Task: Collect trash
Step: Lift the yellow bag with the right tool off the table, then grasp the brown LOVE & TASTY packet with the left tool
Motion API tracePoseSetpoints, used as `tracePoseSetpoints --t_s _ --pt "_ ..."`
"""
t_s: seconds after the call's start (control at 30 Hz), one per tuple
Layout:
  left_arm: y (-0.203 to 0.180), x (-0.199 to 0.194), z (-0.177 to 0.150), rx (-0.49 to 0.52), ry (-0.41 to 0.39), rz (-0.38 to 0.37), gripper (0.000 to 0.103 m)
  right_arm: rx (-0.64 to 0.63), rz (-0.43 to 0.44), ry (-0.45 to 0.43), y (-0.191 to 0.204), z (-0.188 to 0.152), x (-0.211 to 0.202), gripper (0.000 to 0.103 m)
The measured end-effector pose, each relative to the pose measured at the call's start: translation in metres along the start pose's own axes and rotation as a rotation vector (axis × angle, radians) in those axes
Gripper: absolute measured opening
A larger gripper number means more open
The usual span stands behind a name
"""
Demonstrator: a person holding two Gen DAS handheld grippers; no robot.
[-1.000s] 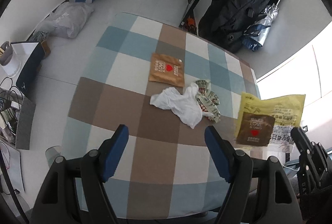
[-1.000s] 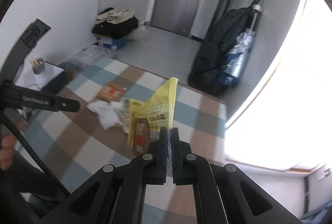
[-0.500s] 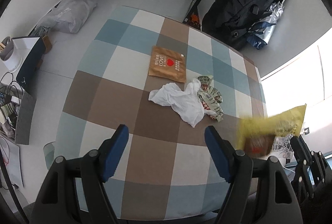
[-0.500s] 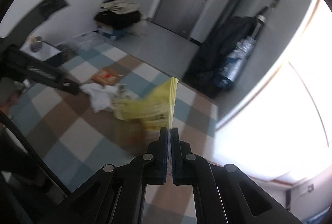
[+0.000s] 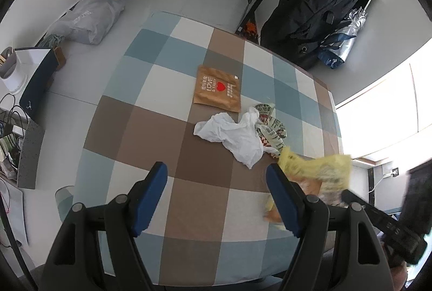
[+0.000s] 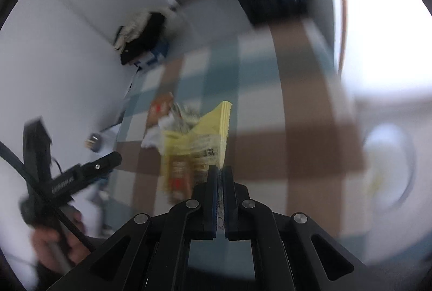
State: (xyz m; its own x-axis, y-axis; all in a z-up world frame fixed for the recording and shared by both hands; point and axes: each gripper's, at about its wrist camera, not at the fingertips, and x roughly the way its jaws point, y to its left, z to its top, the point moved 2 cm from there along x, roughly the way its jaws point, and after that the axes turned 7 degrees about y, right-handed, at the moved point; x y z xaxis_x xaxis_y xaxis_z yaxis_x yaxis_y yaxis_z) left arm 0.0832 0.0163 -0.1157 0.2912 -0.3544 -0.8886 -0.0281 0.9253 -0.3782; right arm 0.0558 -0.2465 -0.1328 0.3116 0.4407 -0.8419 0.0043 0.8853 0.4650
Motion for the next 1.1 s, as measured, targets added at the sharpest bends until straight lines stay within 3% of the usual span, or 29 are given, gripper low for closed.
tracePoseSetpoints --t_s 0.1,0.27,0.33,0.47,0.6,0.8,1.0,1.1 --pt "-0.005 -0.002 -0.001 0.016 0.001 -0.027 0.072 0.106 0.041 0.028 -0.018 0.001 0.005 0.003" --pt "-0.042 -0.001 -0.013 0.117 0.076 -0.270 0.072 0.176 0.110 0.042 -0.026 0.001 0.004 0.004" --pt "-0.057 0.005 -0.018 0.162 0.107 -0.297 0.072 0.168 0.117 0.042 -0.022 0.001 0.004 0.004" --pt "-0.085 0.032 -0.026 0.249 0.159 -0.244 0.072 0.169 0.141 0.037 -0.020 0.003 0.001 0.004" --pt "-0.090 0.055 -0.027 0.240 0.199 -0.178 0.072 0.178 0.177 0.031 -0.022 0.003 -0.005 0.004" --pt "-0.086 0.073 -0.018 0.186 0.215 -0.145 0.073 0.134 0.190 0.013 -0.016 0.003 -0.013 0.004" --pt "-0.080 0.081 -0.012 0.149 0.223 -0.168 0.073 0.124 0.226 0.017 -0.016 0.002 -0.016 0.004" --pt "-0.081 0.077 -0.013 0.184 0.207 -0.151 0.072 0.119 0.229 0.022 -0.015 0.001 -0.017 0.004"
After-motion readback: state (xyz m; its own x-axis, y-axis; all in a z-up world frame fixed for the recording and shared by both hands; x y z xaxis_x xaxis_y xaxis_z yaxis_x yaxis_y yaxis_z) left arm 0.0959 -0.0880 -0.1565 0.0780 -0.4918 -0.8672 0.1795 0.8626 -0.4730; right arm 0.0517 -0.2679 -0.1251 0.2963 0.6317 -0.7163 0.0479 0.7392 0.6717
